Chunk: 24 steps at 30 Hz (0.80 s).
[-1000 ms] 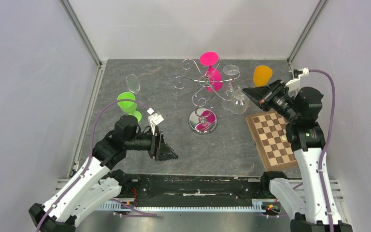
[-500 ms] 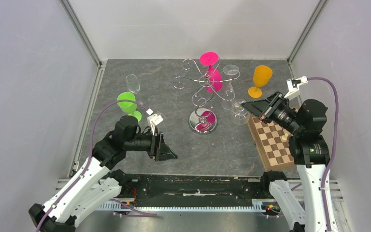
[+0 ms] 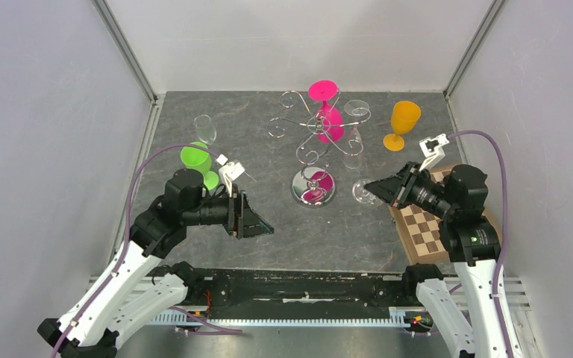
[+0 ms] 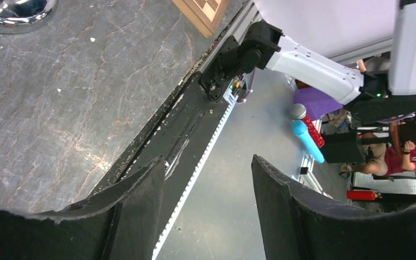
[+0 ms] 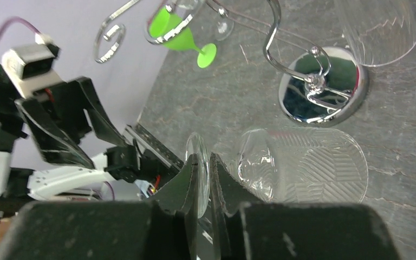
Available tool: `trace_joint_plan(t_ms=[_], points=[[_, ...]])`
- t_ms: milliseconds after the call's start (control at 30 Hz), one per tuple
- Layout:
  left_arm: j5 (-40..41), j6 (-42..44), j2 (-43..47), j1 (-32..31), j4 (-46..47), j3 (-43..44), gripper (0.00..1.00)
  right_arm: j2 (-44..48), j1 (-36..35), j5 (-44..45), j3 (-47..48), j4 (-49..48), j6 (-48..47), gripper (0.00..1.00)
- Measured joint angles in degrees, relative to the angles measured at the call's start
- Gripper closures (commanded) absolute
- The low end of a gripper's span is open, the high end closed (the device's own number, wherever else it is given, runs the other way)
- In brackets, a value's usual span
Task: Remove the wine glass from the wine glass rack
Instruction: Place the wine glass at the center of the board.
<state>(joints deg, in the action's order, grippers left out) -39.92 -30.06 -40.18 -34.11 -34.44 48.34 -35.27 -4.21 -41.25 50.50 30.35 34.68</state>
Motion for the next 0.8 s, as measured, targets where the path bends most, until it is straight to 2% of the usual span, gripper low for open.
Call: trace_joint_plan(t_ms=[233,567,800], points=[[0.0,-5.6,-0.5,0.0,0.7,0.5,0.34,-0.8,-5.2,1.2,-4.4,-0.6,-5.4,1.00],[0.6,-11.6,-1.7,0.0,1.9,-1.1,0.35,-7.3,-25.7,12.7,-4.8,-3.6,-11.0,1.00],[2.3,-14.6,-1.5,0.0,0.2,-1.7,0.35,-8.6,-34.3,17.9,-5.8,-8.0,-13.5,1.00]])
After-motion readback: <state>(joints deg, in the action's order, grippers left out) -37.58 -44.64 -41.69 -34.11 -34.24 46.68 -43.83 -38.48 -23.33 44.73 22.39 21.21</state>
